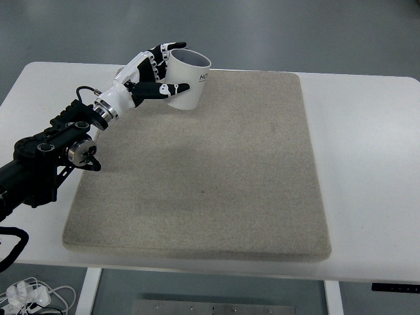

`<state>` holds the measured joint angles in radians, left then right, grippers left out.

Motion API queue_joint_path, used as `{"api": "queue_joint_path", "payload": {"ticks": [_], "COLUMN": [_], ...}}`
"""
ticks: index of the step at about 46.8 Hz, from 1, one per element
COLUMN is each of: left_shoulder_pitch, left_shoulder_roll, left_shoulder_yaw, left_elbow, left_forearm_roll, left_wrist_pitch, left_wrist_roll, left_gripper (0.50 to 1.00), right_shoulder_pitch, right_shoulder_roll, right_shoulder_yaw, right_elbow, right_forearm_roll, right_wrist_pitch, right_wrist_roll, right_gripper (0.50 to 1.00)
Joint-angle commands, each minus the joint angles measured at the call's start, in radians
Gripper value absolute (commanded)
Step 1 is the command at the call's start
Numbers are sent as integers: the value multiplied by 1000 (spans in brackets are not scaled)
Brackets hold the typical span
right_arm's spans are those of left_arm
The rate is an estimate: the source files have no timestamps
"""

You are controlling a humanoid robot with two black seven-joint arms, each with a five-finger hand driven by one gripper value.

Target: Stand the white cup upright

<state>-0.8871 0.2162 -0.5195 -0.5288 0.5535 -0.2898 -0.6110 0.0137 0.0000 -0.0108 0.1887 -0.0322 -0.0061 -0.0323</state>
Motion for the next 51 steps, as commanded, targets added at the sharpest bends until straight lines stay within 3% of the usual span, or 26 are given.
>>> {"api": "queue_joint_path", "payload": {"ticks": [1, 23, 32, 37, 39, 46, 51], "left_shoulder_pitch": [0, 37, 39, 40, 42, 60, 65], "left_shoulder_roll": [-11, -58, -72, -78, -78, -80, -78], "left_shoulder_yaw": [4, 26, 24, 23, 23, 23, 21], "left_elbow": [24, 39, 39, 35, 27, 24, 23], "left_forearm_roll": [3, 36, 43, 42, 40, 42, 37], "left_wrist_pitch": [11, 98, 127, 127, 127, 126, 123], "left_wrist_roll": [0, 0, 0, 0, 0, 0, 0], "left_gripper": [572, 626, 713, 786, 840, 896, 986], "right_shoulder_pitch": [0, 0, 0, 0, 0, 0, 0], "right_shoulder_roll": [0, 0, 0, 0, 0, 0, 0], "right_shoulder_yaw": [0, 0, 0, 0, 0, 0, 0], "right_elbow": [0, 0, 0, 0, 0, 0, 0], "right_forearm_roll": [0, 0, 0, 0, 0, 0, 0], "right_wrist_pitch": [0, 0, 0, 0, 0, 0, 0], "right_wrist_roll": [0, 0, 0, 0, 0, 0, 0], "right_gripper": [952, 952, 952, 952, 952, 952, 952]}}
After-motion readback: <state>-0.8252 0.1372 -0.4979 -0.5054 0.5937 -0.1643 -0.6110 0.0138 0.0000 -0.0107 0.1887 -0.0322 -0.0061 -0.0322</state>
